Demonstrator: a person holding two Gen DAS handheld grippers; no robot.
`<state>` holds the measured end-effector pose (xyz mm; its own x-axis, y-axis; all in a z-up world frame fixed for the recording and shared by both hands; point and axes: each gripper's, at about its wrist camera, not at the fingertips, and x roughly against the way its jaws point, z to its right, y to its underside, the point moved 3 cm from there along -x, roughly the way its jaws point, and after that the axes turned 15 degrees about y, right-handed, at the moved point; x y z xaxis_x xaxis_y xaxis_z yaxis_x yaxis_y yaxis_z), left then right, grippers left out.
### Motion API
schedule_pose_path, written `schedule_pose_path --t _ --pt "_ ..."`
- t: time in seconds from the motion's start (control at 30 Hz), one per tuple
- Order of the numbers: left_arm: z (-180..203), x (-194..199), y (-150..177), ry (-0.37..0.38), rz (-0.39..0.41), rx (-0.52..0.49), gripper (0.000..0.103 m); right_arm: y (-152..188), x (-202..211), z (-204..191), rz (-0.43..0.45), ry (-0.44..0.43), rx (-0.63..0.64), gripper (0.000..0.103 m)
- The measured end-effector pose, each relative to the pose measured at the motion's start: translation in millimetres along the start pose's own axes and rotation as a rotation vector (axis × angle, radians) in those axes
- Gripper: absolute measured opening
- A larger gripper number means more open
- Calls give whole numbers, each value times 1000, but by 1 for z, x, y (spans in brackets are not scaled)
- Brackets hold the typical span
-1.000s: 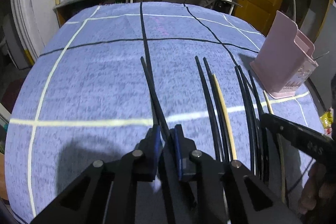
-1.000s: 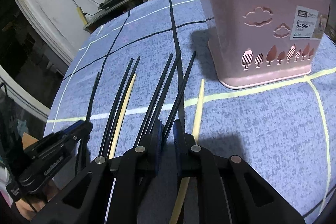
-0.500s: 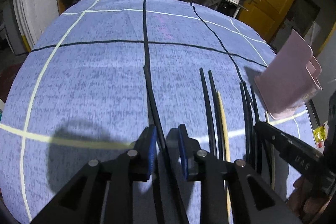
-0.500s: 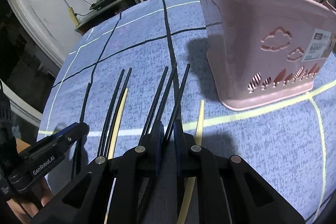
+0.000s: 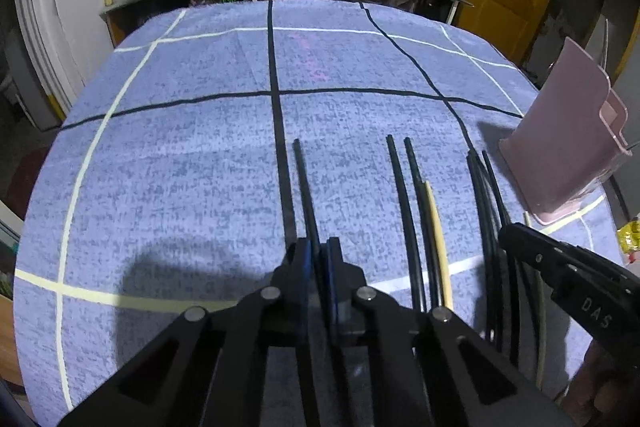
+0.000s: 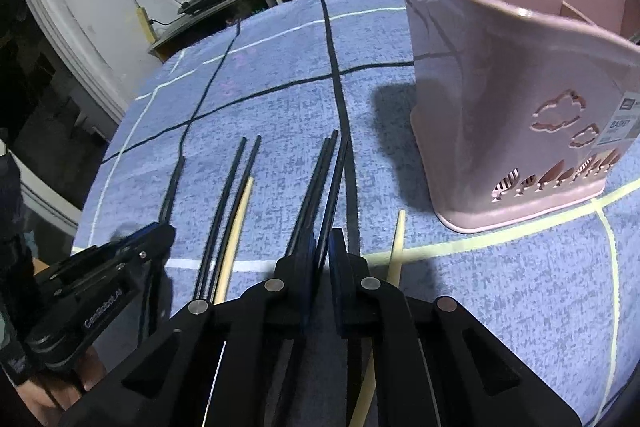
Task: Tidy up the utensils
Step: 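Lift both held black chopsticks upright and carry them over the pink basket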
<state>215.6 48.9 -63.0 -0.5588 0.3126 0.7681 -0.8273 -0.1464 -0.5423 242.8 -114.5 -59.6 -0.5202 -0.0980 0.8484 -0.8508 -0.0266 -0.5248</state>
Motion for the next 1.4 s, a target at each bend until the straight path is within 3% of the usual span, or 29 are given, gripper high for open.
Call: schedule_pose_path --t 0.8,1.4 --pt "40 121 -8 147 177 -68 6 -10 118 3 216 -133 20 6" --pt "73 151 -22 191 217 -128 6 -11 155 23 294 -169 -4 5"
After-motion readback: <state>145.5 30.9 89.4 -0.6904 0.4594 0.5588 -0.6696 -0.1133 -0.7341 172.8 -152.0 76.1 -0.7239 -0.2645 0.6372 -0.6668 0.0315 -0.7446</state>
